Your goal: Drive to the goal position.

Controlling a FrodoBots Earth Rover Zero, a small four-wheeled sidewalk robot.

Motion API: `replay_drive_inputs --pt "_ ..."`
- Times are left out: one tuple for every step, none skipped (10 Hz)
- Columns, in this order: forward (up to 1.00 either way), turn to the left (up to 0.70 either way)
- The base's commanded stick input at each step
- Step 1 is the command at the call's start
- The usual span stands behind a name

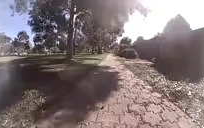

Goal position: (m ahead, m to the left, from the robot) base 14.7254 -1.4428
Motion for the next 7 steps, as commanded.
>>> replay_drive_inputs --pt "0.70 0.00" --pt "0.70 0.00" --pt "0.70 0.00" --pt "0.70 0.00" --pt "0.70 0.00" --pt "0.70 0.00" --pt "0.70 0.00"
